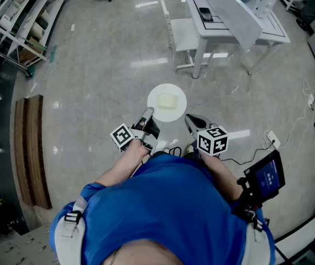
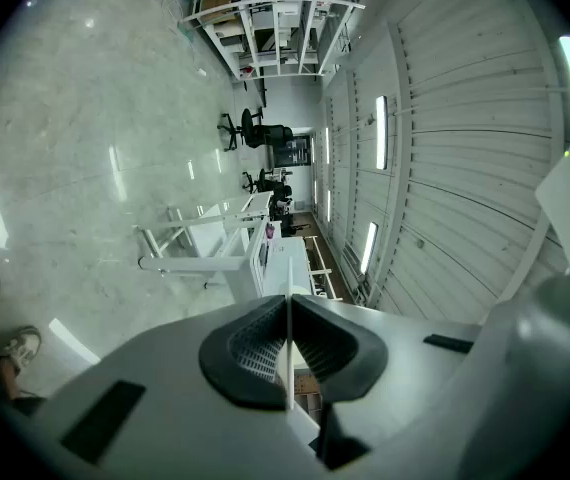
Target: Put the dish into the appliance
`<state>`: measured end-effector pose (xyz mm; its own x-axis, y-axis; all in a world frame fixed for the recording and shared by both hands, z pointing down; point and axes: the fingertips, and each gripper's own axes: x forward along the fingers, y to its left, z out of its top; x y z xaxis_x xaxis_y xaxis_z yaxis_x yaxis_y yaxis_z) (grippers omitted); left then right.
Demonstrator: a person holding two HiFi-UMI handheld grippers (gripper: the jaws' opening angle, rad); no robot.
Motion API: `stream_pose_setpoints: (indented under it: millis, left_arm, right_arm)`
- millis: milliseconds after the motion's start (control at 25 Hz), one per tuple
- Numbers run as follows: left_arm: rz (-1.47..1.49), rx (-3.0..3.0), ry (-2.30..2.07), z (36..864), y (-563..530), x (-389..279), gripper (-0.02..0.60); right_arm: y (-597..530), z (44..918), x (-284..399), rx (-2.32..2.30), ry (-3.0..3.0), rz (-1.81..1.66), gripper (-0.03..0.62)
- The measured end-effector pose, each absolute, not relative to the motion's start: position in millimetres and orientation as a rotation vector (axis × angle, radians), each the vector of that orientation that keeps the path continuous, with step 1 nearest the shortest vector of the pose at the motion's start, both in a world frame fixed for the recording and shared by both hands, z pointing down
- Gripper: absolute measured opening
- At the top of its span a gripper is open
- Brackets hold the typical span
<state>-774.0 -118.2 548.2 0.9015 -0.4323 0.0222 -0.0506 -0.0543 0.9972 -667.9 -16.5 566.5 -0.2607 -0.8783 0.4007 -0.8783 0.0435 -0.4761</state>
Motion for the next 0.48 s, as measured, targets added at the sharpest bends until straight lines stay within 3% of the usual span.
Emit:
stream_pose_setpoints:
  millis: [480]
  left_arm:
    - [-0.307,1.609,-0.373,547.7,-118.9,-769.9,0.018]
  right_arm:
    - [-14.5,569.6,-662.4,-1.95,2.272,-1.018,0.0]
